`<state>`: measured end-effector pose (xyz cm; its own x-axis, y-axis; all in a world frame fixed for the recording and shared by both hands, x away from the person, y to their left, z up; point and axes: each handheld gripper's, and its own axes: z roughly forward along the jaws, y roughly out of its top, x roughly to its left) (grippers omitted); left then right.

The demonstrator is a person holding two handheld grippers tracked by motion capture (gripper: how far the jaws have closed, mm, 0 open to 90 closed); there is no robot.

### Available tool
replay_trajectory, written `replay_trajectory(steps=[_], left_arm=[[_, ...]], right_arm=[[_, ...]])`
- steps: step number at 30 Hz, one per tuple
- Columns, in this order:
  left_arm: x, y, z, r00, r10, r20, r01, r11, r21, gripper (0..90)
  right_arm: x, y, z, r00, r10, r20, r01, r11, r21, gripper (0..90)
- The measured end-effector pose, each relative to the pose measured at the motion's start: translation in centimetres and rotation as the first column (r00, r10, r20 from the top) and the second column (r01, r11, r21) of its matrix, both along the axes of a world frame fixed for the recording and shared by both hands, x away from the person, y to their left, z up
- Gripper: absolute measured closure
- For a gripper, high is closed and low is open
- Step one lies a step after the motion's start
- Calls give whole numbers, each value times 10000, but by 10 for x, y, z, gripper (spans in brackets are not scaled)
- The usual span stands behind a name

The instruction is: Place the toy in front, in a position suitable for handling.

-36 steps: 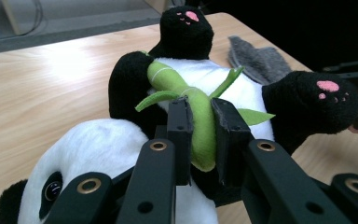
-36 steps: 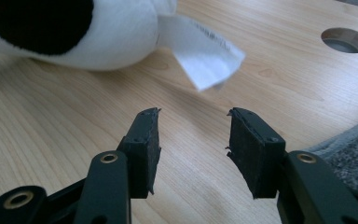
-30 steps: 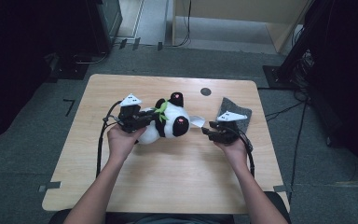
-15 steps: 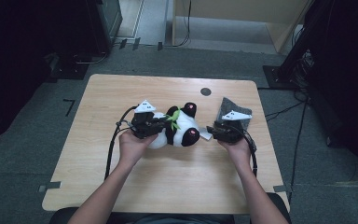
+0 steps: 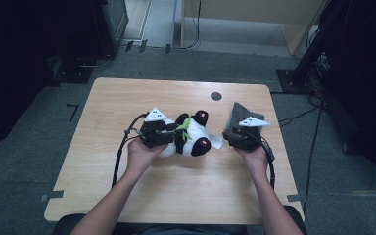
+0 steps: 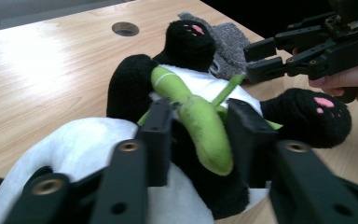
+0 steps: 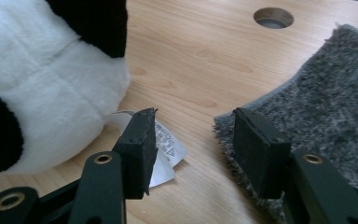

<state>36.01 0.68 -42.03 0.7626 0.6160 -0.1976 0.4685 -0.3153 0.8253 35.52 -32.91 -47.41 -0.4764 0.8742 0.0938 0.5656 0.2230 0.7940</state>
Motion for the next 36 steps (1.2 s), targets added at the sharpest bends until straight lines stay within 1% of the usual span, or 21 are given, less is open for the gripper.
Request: replay_trajectory(steps=[1,2,3,4,6,8,9,12,14,16,17,18,20,21,22,25,27,28,31,34,36], left_arm=[[0,0,0,10000,6,-2,-6,10000,-14,596],[0,1,-1,10000,7,0,-7,10000,-26,543],[0,2,-1,10000,13,45,-13,10000,-78,543],[-1,4,1,9999,70,95,-69,9999,-125,504],[-1,6,1,9997,120,197,-117,9998,-156,466],[-2,8,3,9994,195,301,-188,9995,-248,420],[-2,10,4,9993,174,322,-166,9996,-248,420],[-3,13,5,9991,157,404,-148,9997,-210,372],[-4,16,6,9988,147,473,-136,9996,-236,371],[-6,20,8,9980,150,619,-132,9995,-283,360],[-6,20,8,9980,150,619,-132,9995,-283,357],[-7,22,8,9974,146,699,-129,9996,-244,357],[-8,26,8,9965,219,811,-206,9996,-170,346],[-9,28,8,9968,219,769,-205,9996,-193,346],[-9,32,7,9969,206,759,-191,9996,-212,343],[-11,36,7,9965,238,801,-221,9995,-220,342],[-12,39,6,9962,220,840,-207,9997,-159,342],[-14,42,5,9967,234,775,-234,9997,-9,341],[-15,44,3,9972,295,683,-300,9995,61,327],[-18,49,-1,9968,381,700,-377,9993,-72,314],[-20,51,-3,9970,416,657,-414,9991,-55,309]], right_arm=[[0,0,0,10000,0,0,0,10000,0,489],[0,-1,1,9999,-152,40,152,9998,84,482],[0,-1,1,9999,-152,40,152,9998,84,482],[1,-3,1,9997,-214,111,213,9996,162,482],[1,-4,1,9996,-237,162,235,9996,139,483],[3,-6,2,9987,-371,355,372,9993,-29,486],[3,-6,2,9987,-371,355,372,9993,-29,486],[6,-11,2,9966,-654,499,655,9979,-5,484],[7,-12,1,9958,-749,520,751,9972,-27,483],[10,-18,0,9926,-1061,595,1072,9941,-159,473],[11,-20,0,9908,-1208,612,1217,9925,-111,474],[11,-20,0,9908,-1208,612,1217,9925,-111,474],[15,-28,-2,9847,-1610,674,1613,9869,6,474],[15,-28,-2,9847,-1610,674,1613,9869,6,474],[19,-32,-5,9805,-1849,669,1856,9826,-54,474],[24,-36,-10,9782,-2002,552,2014,9794,-159,468],[30,-42,-16,9748,-2211,287,2215,9750,-150,461],[31,-43,-17,9731,-2294,224,2298,9731,-146,459],[34,-46,-19,9706,-2391,293,2395,9708,-108,455],[37,-48,-22,9691,-2459,178,2461,9691,-148,440],[38,-49,-23,9684,-2493,118,2495,9682,-168,438]])
